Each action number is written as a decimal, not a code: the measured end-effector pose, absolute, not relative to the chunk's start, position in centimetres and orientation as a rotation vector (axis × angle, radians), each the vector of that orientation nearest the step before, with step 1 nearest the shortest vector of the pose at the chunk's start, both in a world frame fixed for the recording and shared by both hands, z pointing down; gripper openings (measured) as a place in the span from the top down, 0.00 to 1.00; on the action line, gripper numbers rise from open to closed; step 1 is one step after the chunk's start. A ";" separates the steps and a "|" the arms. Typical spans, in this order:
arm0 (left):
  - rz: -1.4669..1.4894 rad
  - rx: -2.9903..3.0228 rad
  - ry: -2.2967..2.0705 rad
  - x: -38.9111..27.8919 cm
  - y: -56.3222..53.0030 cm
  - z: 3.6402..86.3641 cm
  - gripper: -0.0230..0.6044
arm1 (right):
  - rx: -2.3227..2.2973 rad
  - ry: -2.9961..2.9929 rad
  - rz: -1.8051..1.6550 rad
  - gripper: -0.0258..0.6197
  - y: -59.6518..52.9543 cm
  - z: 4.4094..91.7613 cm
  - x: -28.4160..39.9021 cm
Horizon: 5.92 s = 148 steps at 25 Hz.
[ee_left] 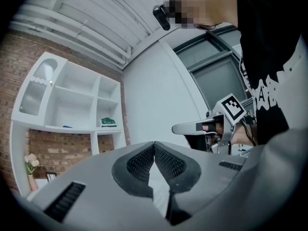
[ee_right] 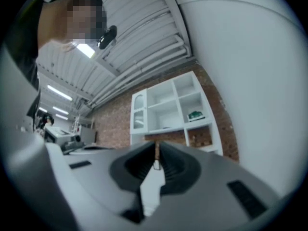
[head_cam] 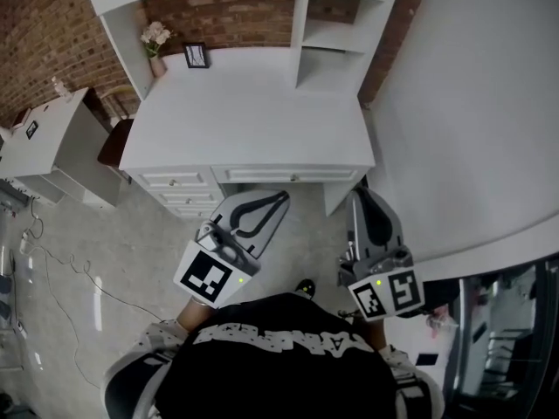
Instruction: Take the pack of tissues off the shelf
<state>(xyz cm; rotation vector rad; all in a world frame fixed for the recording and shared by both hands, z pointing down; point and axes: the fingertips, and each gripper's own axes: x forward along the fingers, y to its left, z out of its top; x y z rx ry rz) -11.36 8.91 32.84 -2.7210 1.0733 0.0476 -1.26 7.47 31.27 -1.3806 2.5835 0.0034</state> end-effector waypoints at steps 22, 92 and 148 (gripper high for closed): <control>-0.090 -2.685 1.228 -2.5 1.1 33.7 0.91 | -1.280 2.639 -0.076 0.91 -1.4 33.3 8.7; 0.137 -2.518 1.220 -4.0 -26.1 27.4 0.90 | -1.495 2.609 0.361 0.91 -25.1 27.1 10.9; -0.132 -2.315 1.396 -5.7 -47.8 15.5 0.66 | -1.435 2.792 0.436 0.73 -50.4 14.8 8.6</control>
